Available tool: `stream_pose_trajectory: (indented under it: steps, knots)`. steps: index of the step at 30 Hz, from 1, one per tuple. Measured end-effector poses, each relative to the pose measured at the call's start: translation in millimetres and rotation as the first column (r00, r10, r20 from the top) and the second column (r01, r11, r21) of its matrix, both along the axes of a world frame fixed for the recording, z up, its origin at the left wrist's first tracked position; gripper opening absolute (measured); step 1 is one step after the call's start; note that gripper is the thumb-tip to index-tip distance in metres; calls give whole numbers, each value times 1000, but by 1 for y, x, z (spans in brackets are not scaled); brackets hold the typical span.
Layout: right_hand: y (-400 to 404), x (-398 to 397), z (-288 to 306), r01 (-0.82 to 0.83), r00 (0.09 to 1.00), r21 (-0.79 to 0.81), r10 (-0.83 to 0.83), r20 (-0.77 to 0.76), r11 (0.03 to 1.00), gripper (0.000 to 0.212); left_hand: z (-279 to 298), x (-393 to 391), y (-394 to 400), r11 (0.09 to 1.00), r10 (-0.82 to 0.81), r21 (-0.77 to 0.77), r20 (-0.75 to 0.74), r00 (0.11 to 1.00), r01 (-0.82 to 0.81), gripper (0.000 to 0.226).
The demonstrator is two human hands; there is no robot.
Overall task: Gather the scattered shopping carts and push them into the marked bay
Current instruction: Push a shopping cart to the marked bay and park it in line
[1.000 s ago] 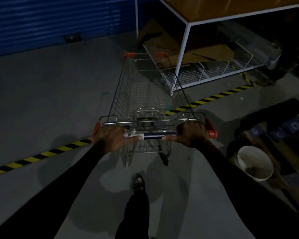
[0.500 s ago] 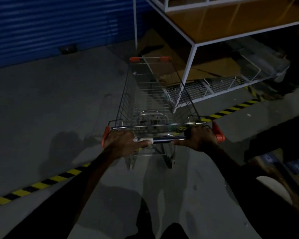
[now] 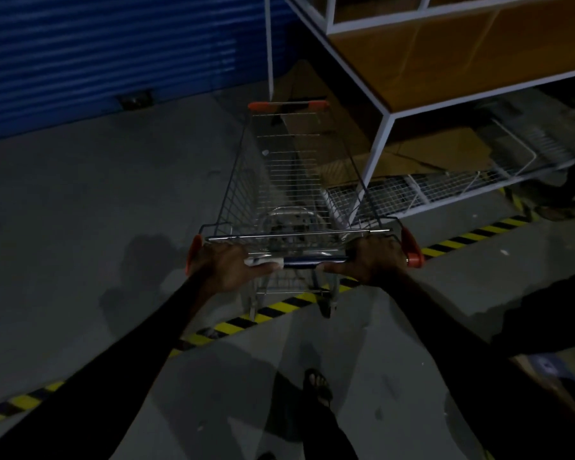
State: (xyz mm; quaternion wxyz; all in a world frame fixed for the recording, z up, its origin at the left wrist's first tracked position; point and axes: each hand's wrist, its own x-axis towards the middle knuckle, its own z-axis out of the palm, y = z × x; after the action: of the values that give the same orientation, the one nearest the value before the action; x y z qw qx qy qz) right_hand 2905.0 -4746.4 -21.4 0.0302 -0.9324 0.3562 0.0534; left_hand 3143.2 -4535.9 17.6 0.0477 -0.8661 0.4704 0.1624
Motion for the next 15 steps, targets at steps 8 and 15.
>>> stream_pose_trajectory:
  steps: [8,15]
  knots:
    - [-78,45,10,-54,998,48,53,15,997,97,-5,46,-77,999,23,-29,-20,1000,-24,93]
    - [-119,68,8,-60,998,73,58,33,996,106,-11,72,-117,998,51,47,-38,998,-49,99]
